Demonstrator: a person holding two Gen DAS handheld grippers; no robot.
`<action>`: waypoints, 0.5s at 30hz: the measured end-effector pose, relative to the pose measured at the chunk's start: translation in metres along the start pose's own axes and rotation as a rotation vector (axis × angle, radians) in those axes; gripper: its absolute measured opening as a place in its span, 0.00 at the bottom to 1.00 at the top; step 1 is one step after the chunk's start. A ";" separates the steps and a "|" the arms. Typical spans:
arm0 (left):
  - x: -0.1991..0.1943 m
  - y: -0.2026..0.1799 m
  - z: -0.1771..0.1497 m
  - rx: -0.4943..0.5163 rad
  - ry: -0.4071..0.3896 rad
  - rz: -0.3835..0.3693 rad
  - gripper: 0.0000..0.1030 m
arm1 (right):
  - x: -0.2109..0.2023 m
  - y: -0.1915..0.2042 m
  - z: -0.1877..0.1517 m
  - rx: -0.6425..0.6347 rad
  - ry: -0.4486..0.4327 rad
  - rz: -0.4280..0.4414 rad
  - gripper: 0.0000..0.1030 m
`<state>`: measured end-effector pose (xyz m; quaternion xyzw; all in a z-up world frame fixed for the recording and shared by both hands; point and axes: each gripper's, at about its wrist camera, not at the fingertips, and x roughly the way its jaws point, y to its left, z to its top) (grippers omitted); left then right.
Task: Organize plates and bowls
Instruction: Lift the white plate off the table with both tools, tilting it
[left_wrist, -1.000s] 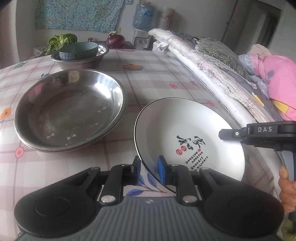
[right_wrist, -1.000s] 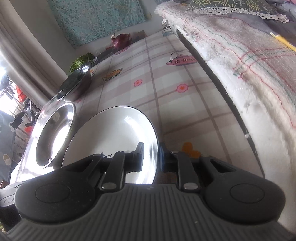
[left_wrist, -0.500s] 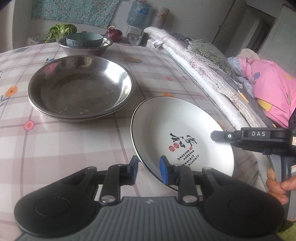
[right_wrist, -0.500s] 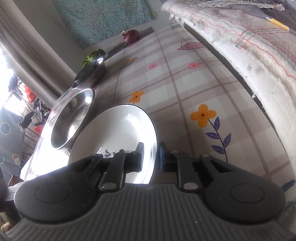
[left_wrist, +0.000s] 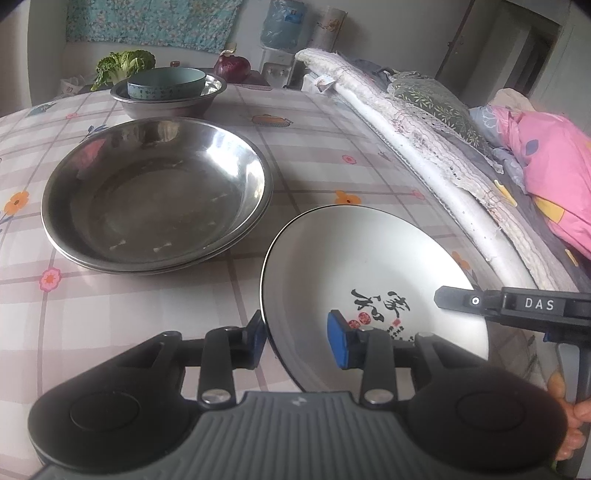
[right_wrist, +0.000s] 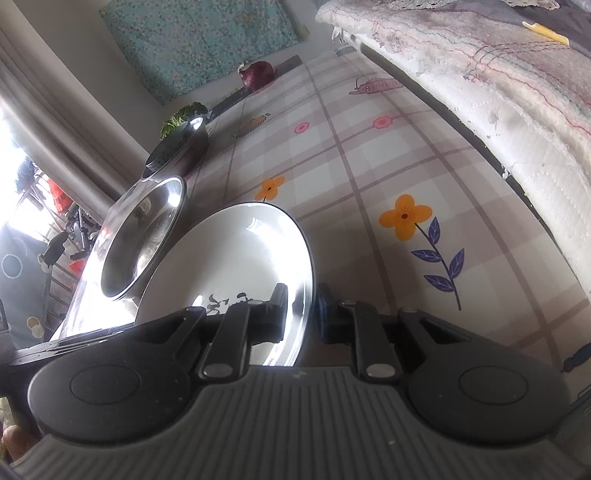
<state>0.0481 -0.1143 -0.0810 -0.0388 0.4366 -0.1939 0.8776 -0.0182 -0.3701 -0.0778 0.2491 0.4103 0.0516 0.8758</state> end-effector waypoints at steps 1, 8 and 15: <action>0.000 0.000 0.000 0.002 0.000 0.000 0.34 | 0.000 0.000 0.000 0.000 0.000 0.000 0.15; -0.009 -0.001 -0.003 0.026 0.040 -0.033 0.34 | 0.001 0.004 0.002 -0.038 0.000 -0.026 0.15; -0.012 0.001 -0.005 0.039 0.029 -0.041 0.37 | -0.001 0.001 0.004 -0.039 -0.011 -0.040 0.15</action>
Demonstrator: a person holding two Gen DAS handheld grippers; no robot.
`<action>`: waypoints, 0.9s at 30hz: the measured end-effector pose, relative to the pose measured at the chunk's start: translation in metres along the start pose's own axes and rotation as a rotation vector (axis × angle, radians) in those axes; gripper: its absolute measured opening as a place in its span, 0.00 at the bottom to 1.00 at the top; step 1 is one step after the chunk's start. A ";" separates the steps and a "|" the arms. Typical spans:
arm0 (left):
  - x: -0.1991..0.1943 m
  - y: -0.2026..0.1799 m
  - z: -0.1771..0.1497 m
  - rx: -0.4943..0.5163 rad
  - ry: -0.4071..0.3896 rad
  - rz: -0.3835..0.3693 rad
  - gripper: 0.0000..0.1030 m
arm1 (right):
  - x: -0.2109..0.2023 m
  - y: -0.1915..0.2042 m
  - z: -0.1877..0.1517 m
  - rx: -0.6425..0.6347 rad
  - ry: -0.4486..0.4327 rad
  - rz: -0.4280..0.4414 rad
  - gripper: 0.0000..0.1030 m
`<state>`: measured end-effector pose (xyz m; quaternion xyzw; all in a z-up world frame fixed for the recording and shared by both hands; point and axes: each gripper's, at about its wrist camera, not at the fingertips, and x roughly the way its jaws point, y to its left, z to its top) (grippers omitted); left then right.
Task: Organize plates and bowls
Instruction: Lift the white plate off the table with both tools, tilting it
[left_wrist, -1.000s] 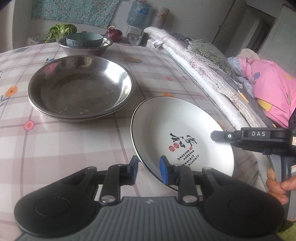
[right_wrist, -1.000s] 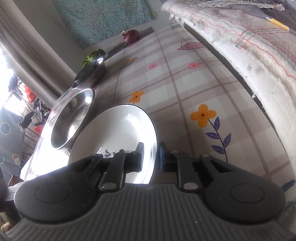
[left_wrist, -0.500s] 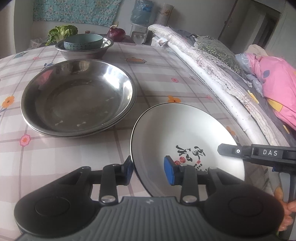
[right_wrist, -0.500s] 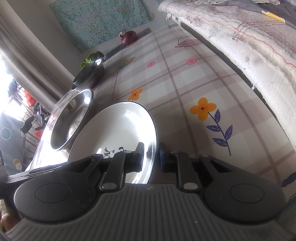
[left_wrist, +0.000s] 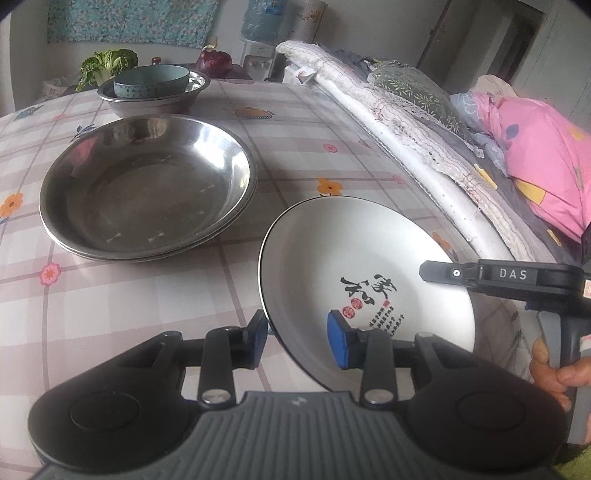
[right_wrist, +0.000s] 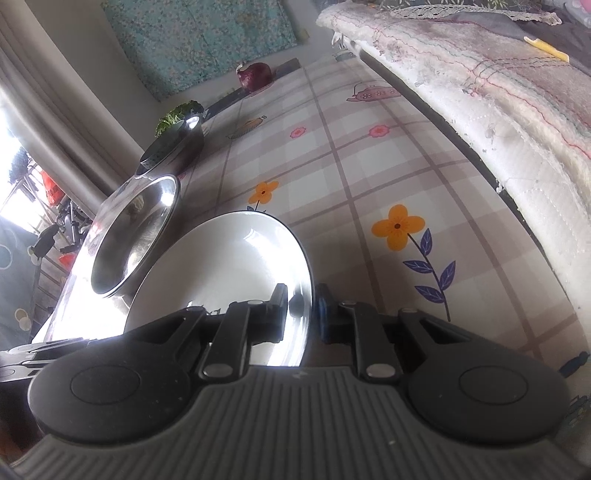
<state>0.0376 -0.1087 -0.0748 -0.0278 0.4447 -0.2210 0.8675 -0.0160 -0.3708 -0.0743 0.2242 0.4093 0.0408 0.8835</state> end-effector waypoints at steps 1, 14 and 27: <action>0.001 0.000 0.002 -0.001 -0.002 0.005 0.37 | -0.001 -0.001 0.000 0.004 -0.004 -0.003 0.16; 0.018 -0.002 0.014 -0.001 -0.007 0.043 0.31 | -0.008 0.003 -0.003 -0.014 -0.030 -0.024 0.14; -0.001 0.006 0.007 -0.059 -0.012 0.039 0.26 | -0.007 0.010 -0.005 -0.025 -0.024 -0.022 0.14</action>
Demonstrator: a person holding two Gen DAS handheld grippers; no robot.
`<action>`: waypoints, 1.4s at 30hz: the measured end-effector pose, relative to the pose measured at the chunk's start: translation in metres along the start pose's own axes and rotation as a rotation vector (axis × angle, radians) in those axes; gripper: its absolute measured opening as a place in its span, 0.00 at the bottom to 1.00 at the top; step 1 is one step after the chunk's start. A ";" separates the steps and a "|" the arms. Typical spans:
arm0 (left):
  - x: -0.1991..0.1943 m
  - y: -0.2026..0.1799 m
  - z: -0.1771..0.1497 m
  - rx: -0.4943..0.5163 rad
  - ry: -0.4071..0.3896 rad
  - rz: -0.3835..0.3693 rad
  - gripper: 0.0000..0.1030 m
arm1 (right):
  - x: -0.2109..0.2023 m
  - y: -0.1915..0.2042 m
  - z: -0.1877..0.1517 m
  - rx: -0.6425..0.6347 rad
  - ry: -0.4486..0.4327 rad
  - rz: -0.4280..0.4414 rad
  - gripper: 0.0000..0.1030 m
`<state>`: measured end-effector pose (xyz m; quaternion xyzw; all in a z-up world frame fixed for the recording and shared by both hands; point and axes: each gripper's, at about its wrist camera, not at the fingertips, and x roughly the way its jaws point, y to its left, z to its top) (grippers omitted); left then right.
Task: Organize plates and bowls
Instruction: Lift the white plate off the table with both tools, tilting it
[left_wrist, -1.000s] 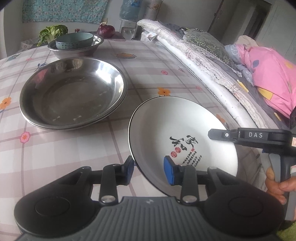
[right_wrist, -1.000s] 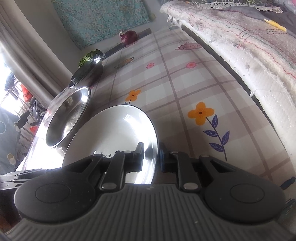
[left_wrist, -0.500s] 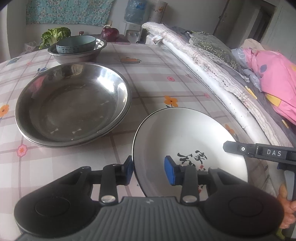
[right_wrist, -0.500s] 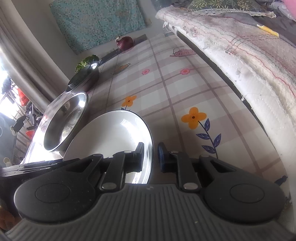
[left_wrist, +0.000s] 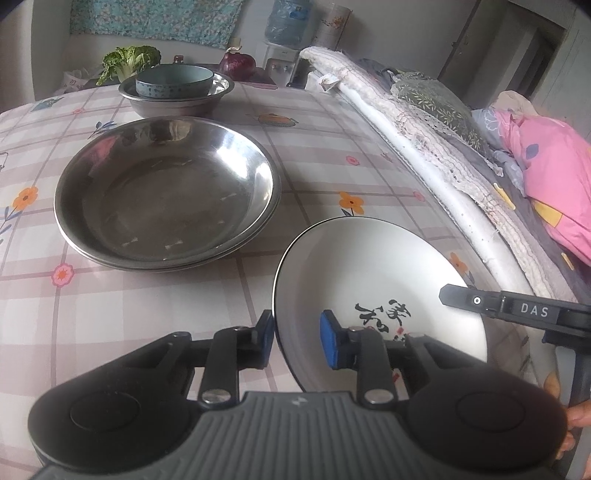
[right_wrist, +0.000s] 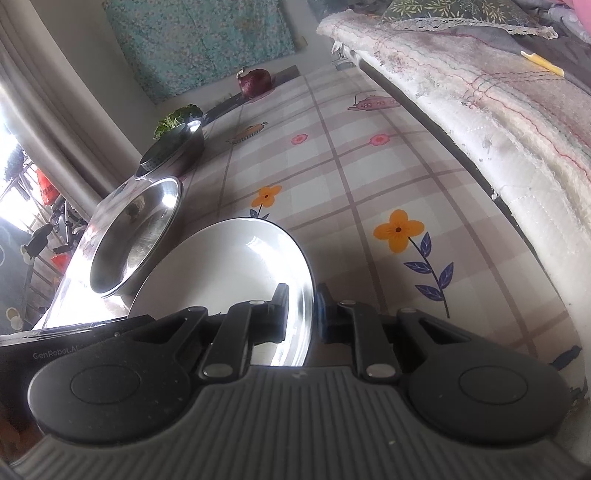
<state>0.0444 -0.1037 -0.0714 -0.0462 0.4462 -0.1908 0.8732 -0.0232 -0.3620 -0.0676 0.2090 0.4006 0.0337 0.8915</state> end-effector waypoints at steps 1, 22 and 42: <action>-0.002 -0.001 -0.002 0.003 -0.001 0.005 0.26 | 0.000 0.001 0.000 -0.003 0.000 0.002 0.14; 0.001 -0.004 -0.011 0.022 0.025 0.032 0.28 | 0.003 0.000 -0.006 0.014 0.013 0.036 0.15; 0.000 -0.004 -0.006 0.019 0.017 0.051 0.28 | 0.004 0.009 -0.005 -0.015 0.019 0.013 0.16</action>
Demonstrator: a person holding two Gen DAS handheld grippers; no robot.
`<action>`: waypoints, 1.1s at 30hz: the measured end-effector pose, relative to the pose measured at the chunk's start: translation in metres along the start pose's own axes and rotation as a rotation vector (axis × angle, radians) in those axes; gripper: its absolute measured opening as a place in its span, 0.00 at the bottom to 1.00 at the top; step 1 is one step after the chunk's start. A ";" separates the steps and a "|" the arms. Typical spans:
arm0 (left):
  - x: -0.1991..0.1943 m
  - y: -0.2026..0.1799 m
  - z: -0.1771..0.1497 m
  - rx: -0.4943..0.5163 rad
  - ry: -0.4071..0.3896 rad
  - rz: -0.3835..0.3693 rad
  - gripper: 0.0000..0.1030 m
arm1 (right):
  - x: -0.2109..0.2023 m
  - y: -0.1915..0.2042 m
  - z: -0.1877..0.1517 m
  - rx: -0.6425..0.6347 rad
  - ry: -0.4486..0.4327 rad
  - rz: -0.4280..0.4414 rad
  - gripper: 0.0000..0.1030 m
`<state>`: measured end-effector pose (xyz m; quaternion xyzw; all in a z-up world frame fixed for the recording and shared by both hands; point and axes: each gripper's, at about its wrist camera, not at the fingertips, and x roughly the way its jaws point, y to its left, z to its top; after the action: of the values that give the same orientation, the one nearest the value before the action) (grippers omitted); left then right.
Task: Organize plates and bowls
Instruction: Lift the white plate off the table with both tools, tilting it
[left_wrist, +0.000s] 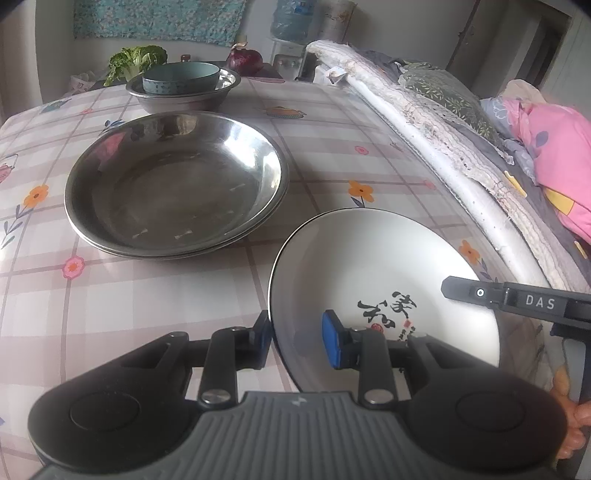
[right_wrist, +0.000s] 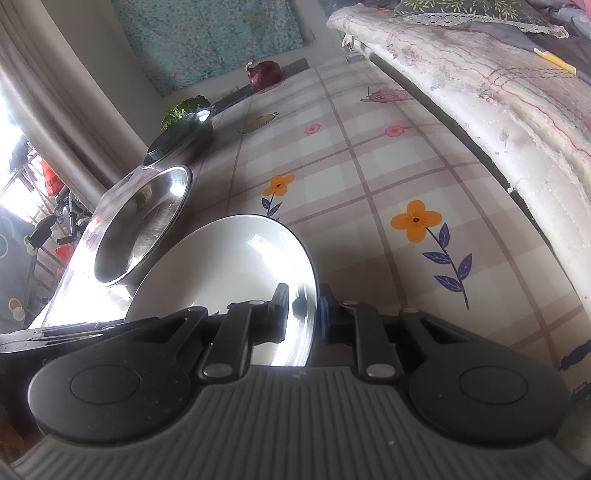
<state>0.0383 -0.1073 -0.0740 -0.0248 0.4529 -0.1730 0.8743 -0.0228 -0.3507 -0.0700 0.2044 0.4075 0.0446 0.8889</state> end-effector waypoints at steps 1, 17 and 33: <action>-0.001 0.000 0.000 0.001 -0.001 -0.001 0.28 | 0.000 0.000 0.000 0.000 0.000 0.001 0.16; 0.004 -0.002 0.003 0.014 0.006 0.014 0.30 | 0.003 -0.002 -0.001 0.010 -0.005 0.015 0.16; 0.003 -0.003 0.003 0.008 0.012 0.034 0.30 | 0.006 -0.001 0.001 0.000 0.001 0.016 0.16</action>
<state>0.0418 -0.1121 -0.0741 -0.0124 0.4578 -0.1602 0.8744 -0.0181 -0.3508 -0.0741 0.2077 0.4062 0.0516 0.8883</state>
